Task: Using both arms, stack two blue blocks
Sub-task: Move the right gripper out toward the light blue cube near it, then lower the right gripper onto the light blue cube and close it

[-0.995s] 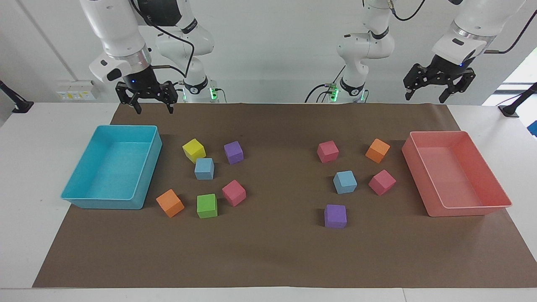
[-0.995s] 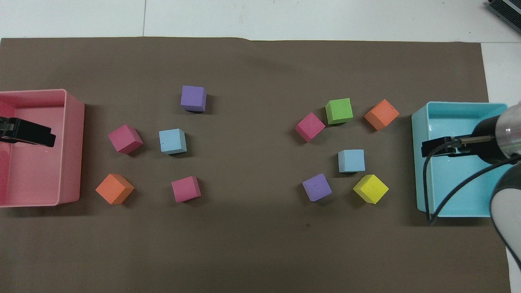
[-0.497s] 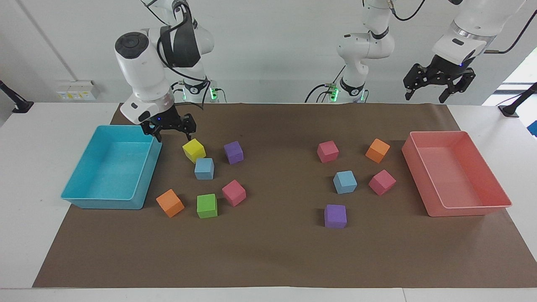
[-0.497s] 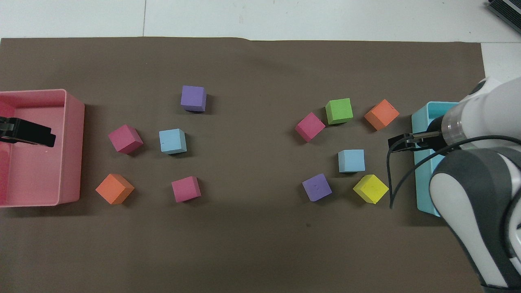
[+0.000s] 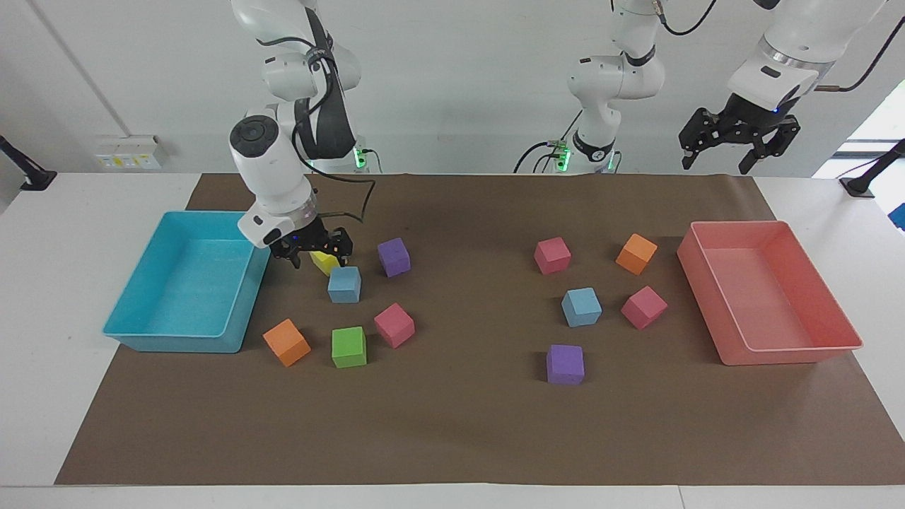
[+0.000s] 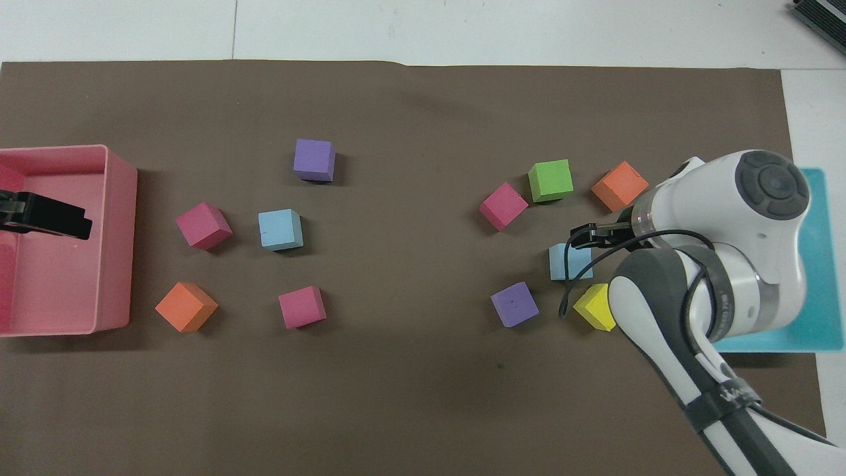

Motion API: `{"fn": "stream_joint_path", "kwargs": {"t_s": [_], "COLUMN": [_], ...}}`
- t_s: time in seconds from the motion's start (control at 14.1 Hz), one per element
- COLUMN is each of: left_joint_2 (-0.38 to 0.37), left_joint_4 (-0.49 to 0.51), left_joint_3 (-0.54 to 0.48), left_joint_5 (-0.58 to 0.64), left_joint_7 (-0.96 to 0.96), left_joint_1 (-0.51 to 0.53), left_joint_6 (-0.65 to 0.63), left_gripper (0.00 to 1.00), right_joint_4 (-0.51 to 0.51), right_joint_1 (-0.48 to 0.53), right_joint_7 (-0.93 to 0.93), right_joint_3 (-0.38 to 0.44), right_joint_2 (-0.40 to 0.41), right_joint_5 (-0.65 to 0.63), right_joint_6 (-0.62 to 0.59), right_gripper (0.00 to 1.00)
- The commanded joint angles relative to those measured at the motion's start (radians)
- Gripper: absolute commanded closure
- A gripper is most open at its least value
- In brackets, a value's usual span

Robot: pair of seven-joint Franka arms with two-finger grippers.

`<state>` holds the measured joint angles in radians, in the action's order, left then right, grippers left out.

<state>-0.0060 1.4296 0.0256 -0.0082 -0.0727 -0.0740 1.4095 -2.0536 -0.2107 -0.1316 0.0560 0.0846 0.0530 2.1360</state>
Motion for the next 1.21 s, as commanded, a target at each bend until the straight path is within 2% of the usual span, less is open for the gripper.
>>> {"fn": "stream_joint_path", "kwargs": {"t_s": [0.0,0.21,0.57,1.14], "left_joint_2": [-0.031,-0.029,-0.031,-0.035], "left_joint_4": [0.037,0.037,0.040,0.045], "left_joint_3": [0.000,0.000,0.002,0.000], "left_joint_5": [0.017,0.017,0.017,0.017], "left_joint_7": [-0.010,-0.010,-0.010,-0.012], "left_joint_1": [-0.003,-0.003,-0.006,-0.006], "left_joint_6": [0.011,0.009,0.009,0.011], "left_gripper": [0.00,0.00,0.00,0.00], "right_joint_4": [-0.051,-0.086,-0.144,-0.171], "right_joint_1": [-0.009,-0.010,-0.015,-0.035], "right_joint_7": [-0.022,-0.010,0.062,0.078], "right_joint_3": [0.001,0.001,0.001,0.001], "right_joint_2": [0.006,0.021,0.063,0.072], "right_joint_5": [0.014,0.097,0.099,0.099], "right_joint_6": [0.051,0.099,0.202,0.220], "right_gripper": [0.00,0.00,0.00,0.00]}}
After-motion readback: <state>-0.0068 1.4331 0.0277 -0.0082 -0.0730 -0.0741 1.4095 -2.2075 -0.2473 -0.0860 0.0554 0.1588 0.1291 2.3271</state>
